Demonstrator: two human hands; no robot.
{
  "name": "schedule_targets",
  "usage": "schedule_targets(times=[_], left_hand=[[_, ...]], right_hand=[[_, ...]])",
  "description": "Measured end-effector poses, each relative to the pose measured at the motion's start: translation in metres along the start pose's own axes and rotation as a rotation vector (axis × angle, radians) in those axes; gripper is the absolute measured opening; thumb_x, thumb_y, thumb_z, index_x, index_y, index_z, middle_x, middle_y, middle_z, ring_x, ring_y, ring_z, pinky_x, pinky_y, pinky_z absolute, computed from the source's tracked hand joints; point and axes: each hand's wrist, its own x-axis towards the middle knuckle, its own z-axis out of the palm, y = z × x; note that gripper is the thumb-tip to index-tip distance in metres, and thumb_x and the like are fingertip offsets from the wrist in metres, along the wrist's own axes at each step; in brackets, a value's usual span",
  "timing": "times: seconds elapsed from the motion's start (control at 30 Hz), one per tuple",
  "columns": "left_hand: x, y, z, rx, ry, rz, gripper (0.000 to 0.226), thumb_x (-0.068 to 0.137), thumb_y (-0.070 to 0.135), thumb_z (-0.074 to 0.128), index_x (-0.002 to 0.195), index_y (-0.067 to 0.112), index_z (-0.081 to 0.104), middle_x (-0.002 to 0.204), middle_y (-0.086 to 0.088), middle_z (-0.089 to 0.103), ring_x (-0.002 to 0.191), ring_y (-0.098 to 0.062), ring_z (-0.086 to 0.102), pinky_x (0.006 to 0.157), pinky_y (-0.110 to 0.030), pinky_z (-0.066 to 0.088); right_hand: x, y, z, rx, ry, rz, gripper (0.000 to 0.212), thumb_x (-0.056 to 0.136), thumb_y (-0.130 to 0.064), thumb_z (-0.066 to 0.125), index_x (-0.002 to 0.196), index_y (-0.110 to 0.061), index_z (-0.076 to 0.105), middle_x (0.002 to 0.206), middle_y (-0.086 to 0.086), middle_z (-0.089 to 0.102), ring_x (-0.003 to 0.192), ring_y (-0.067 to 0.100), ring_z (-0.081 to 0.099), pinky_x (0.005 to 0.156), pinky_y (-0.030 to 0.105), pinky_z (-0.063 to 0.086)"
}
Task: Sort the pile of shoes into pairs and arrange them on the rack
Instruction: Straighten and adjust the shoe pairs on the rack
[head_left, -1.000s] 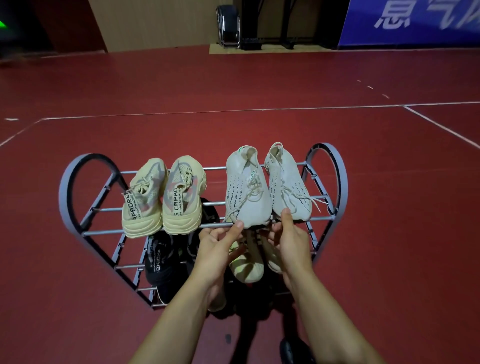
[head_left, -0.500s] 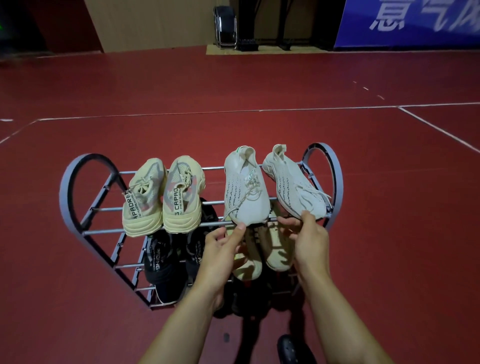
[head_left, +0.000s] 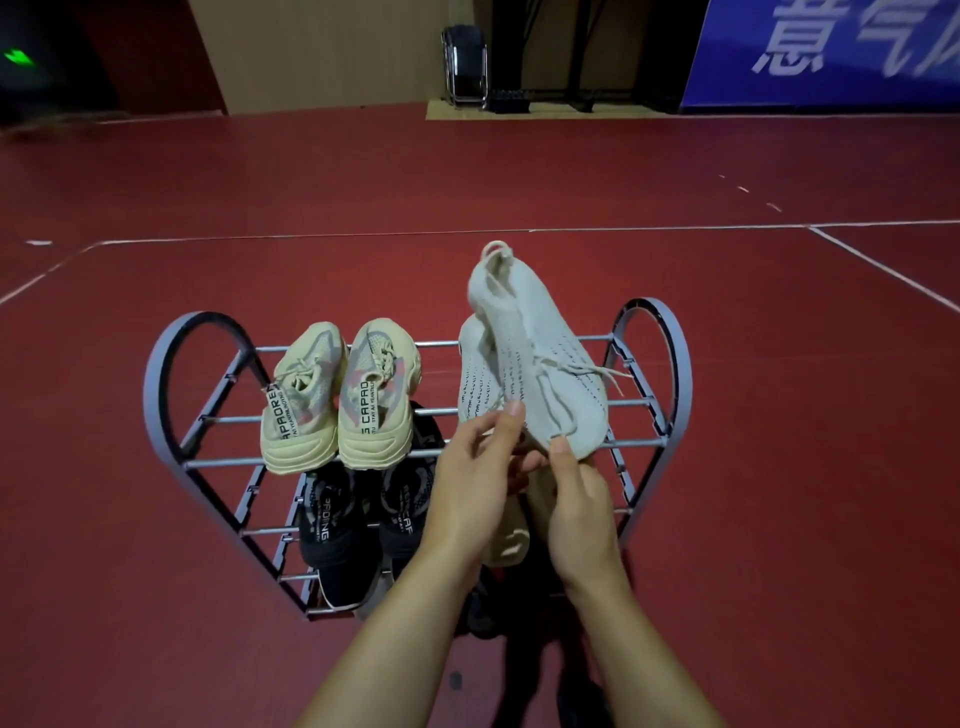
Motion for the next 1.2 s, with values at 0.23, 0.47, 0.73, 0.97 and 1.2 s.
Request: schedule_targets(times=[0.23,0.47,0.73,0.97,1.2], left_hand=[[-0.002,0.015,-0.021,-0.285,0.093,0.063,0.065,0.084,0.051,0.075,0.135,0.019,0.054,0.121,-0.008,0.074,0.102,-0.029,0.072,0.088,-0.044,0.056],[-0.016,0.025,-0.082,-0.722,0.088,0.204,0.078,0.084,0.068,0.065,0.144,0.020,0.054,0.144,-0.012,0.059,0.133,-0.034,0.056,0.106,-0.056,0.047],[-0.028,0.018,-0.111,-0.329,0.119,0.008,0.057,0.084,0.065,0.061,0.125,0.026,0.070,0.123,-0.007,0.074,0.107,-0.022,0.073,0.068,-0.033,0.062],[-0.031,0.015,-0.115,-0.464,0.100,-0.077,0.044,0.089,0.044,0.065,0.128,0.023,0.067,0.126,-0.006,0.072,0.112,-0.022,0.072,0.077,-0.036,0.063],[-0.028,0.011,-0.108,-0.863,0.108,-0.029,0.047,0.096,0.032,0.063,0.140,0.014,0.058,0.137,-0.008,0.065,0.123,-0.028,0.065,0.097,-0.050,0.055]], right_hand=[[-0.007,-0.007,-0.006,0.034,-0.175,-0.143,0.045,0.094,-0.047,0.041,0.085,-0.017,0.074,0.090,0.005,0.076,0.088,0.021,0.070,0.083,0.040,0.052],[0.014,-0.021,-0.009,0.015,-0.081,-0.083,0.036,0.099,-0.046,0.042,0.107,-0.024,0.071,0.093,-0.010,0.075,0.082,0.006,0.070,0.064,0.018,0.052],[0.028,-0.022,-0.004,0.462,-0.029,0.235,0.032,0.098,-0.044,0.052,0.110,-0.018,0.064,0.101,0.007,0.077,0.075,0.030,0.074,0.060,0.029,0.060],[0.024,-0.020,0.006,0.205,-0.072,0.147,0.015,0.097,-0.036,0.058,0.110,-0.041,0.063,0.097,-0.014,0.073,0.082,0.003,0.069,0.061,0.014,0.051],[0.018,-0.007,0.010,-0.086,0.087,0.386,0.053,0.075,-0.077,0.057,0.077,-0.024,0.065,0.067,-0.009,0.073,0.053,0.014,0.060,0.050,0.025,0.042]])
